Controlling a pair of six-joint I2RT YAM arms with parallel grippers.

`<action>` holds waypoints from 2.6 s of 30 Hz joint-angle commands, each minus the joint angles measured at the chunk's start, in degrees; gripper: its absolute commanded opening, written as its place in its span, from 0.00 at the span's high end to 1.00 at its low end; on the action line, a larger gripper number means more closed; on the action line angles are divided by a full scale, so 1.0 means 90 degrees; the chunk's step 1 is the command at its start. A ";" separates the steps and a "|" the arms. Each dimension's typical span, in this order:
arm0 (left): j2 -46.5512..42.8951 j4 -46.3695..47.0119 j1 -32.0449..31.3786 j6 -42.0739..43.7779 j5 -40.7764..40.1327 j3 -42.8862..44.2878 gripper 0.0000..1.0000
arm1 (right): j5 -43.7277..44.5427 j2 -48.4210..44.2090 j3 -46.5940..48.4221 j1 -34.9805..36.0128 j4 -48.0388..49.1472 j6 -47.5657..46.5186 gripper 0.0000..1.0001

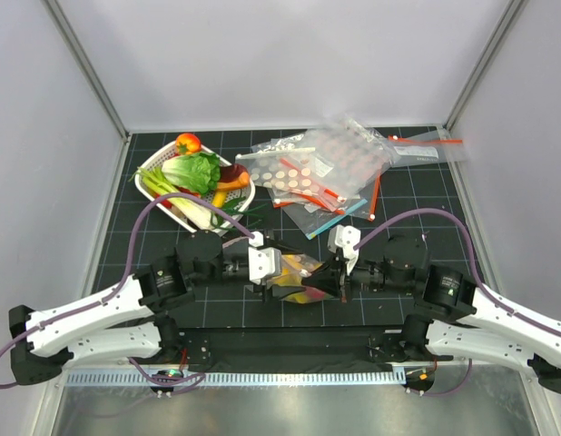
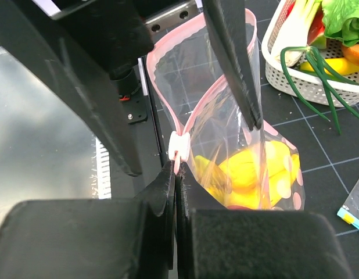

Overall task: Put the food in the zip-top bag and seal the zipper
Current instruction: Zip the zipper food storage bag at the center of the board.

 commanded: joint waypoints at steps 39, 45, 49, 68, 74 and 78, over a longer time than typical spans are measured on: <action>-0.0321 0.0323 -0.0009 -0.0617 -0.2533 -0.0149 1.00 | 0.5441 -0.2786 -0.0882 0.0190 0.0833 0.0519 0.99; -0.0291 0.0313 -0.0018 -0.0705 -0.3159 -0.0179 1.00 | 0.8473 -0.4141 -0.1330 0.0190 0.0823 0.1096 0.99; -0.0272 0.0313 -0.0008 -0.0715 -0.3237 -0.0179 1.00 | 0.9044 -0.4165 -0.1293 0.0190 0.0609 0.1340 0.99; -0.0135 0.0381 0.0440 -0.1524 -0.5062 -0.0316 0.68 | 0.8614 -0.2887 -0.1097 0.0190 0.0756 0.1261 0.15; -0.0096 0.0371 0.0499 -0.2042 -0.6398 -0.0267 0.00 | 0.9140 -0.1842 -0.0658 0.0190 0.0492 0.1788 0.00; -0.0291 0.0255 0.0499 -0.2898 -0.7898 -0.0208 0.00 | 1.0028 -0.1353 -0.0346 0.0190 0.0131 0.2519 0.00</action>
